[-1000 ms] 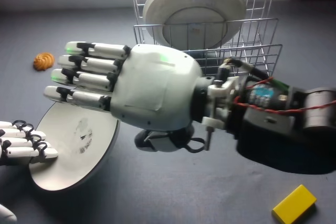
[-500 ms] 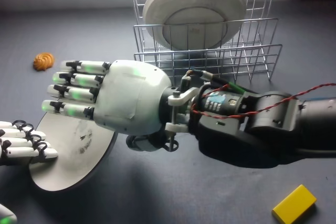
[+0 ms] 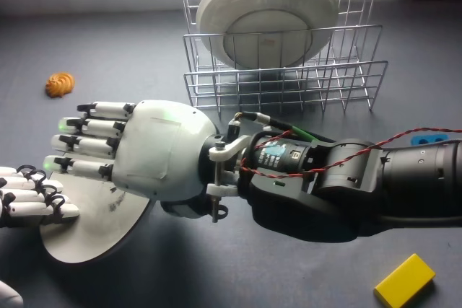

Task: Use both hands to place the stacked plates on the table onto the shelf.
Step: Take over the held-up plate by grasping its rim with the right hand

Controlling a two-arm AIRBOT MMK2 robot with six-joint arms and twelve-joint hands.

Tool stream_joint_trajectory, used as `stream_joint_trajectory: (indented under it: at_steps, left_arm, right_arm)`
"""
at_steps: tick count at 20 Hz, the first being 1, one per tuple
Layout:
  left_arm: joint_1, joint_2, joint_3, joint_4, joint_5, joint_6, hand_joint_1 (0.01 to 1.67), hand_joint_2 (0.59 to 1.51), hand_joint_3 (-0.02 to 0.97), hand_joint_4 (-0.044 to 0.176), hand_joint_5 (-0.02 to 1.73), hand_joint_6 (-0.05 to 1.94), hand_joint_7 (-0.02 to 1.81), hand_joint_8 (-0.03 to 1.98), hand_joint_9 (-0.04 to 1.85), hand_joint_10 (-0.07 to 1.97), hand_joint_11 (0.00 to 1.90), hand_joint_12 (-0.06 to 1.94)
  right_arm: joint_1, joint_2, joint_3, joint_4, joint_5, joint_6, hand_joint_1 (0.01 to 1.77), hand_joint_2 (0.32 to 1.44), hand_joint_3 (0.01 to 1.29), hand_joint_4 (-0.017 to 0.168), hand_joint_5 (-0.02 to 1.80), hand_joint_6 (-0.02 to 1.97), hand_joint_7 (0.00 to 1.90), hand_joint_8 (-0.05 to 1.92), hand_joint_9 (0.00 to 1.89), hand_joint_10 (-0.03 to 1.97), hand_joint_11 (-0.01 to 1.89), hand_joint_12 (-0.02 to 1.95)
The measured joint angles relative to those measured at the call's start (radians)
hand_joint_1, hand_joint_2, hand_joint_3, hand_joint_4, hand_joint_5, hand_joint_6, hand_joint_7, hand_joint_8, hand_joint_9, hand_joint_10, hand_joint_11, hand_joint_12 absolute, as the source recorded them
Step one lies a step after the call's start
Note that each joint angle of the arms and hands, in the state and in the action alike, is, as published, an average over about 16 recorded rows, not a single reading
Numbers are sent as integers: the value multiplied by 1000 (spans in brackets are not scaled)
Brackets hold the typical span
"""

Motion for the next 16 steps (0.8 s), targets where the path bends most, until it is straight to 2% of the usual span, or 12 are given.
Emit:
stream_joint_trajectory:
  at_steps: [4, 8, 12, 16]
  left_arm:
    - [0, 0, 1, 0, 0, 0, 22, 1062, 7, -3, -2, -14, 12, -10, -24, -40, 30, 26]
    - [0, -1, 3, -3, 0, 0, 22, 1060, 7, -3, -3, -13, 13, -10, -23, -39, 29, 24]
    - [0, -1, 5, -7, 1, 0, 22, 1060, 8, -2, -3, -17, 14, -10, -23, -40, 25, 20]
    - [-3, -2, 8, -19, 2, 0, 22, 1059, 8, -1, 1, -17, 16, -11, -22, -39, 23, 15]
  right_arm:
    - [0, -12, 3, 0, 0, 0, 1155, 951, 12, 5, 177, 21, 193, 19, 190, 30, 37, 754]
    - [-3, -23, 2, -1, 5, -1, 1153, 976, 12, 3, 360, 47, 400, 45, 406, 53, 137, 968]
    - [-7, -31, 2, -4, 17, -2, 1152, 993, 11, -1, 560, 185, 629, 204, 689, 87, 324, 1143]
    - [-11, -37, 2, -7, 29, -3, 1152, 1002, 11, -4, 712, 360, 816, 383, 925, 130, 520, 1182]
